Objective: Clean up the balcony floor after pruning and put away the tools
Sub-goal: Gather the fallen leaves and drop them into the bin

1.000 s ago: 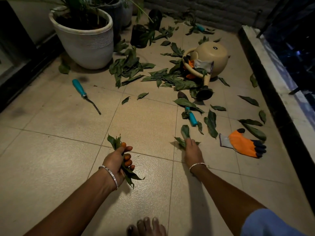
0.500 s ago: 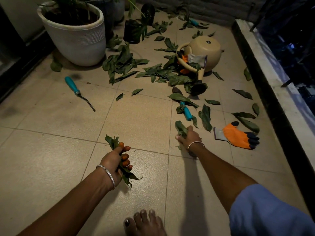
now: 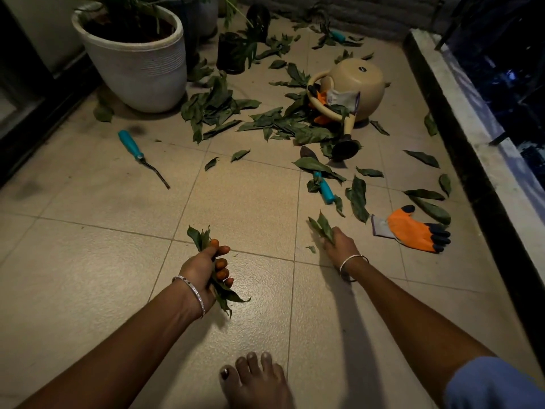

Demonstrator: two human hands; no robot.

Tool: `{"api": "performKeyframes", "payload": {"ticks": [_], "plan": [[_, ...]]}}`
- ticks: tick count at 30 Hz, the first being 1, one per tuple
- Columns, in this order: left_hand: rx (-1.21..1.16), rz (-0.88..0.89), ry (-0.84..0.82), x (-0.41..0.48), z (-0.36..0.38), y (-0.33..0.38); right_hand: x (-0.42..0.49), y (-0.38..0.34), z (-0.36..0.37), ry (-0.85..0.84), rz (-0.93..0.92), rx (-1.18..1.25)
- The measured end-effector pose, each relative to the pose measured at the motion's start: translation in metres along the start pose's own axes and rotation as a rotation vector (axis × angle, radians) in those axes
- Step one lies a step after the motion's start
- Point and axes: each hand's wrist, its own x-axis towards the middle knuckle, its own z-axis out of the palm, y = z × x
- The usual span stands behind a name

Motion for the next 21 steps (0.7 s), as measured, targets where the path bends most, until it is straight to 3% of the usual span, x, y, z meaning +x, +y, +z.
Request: {"api": "performKeyframes", "payload": {"ticks": [11,18,21], "plan": [[0.041,0.015,-0.001,-0.025,-0.005,-0.005,-0.01,-0.026,0.028,0.014,0.072,-0.13],[-0.023,0.076,0.023,-0.061,-0.027,0.017,-0.066,-0.1,0.03,-0.139,0.252,0.799],[-0.076,0.133,0.024,-0.085,-0.038,0.04,-0.098,-0.149,0.029,-0.282,0.203,0.977]]}}
